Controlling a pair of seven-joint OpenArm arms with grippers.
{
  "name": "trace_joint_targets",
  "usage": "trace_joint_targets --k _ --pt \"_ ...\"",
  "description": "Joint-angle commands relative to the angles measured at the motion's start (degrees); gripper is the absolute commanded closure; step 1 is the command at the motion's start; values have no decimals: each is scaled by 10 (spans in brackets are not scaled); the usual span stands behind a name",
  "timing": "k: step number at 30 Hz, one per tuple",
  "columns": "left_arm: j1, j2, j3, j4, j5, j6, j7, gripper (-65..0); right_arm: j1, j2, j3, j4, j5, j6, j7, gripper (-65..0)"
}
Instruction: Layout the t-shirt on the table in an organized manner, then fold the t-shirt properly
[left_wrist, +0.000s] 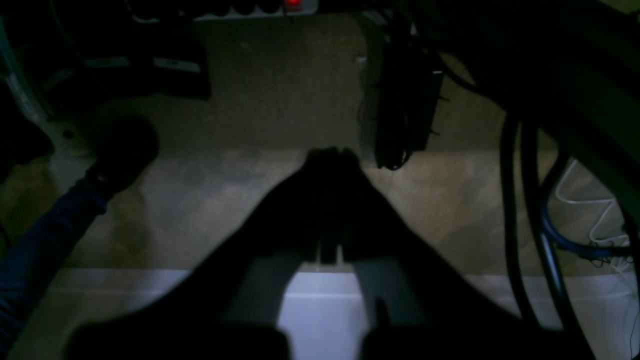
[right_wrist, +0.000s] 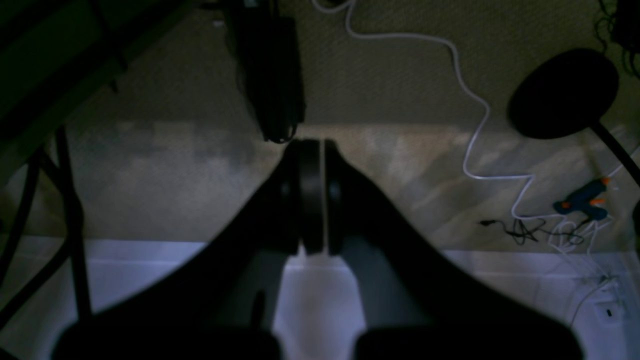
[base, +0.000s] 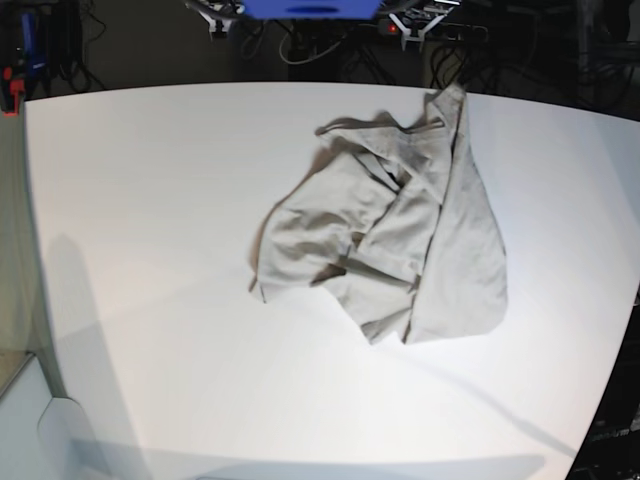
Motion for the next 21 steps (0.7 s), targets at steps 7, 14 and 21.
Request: trace_joint_targets --k 7,14,21 --pt "2 -3 -1 -1 2 11 3 -3 -3 -3 -1 -1 -3 -15 -3 0" --pt "2 -3 -1 -1 2 13 3 -3 -3 -2 -1 -1 -3 -15 -1 0" --pt "18 -4 -1 0 2 12 -4 -3 -14 -2 -2 2 -4 -15 3 0"
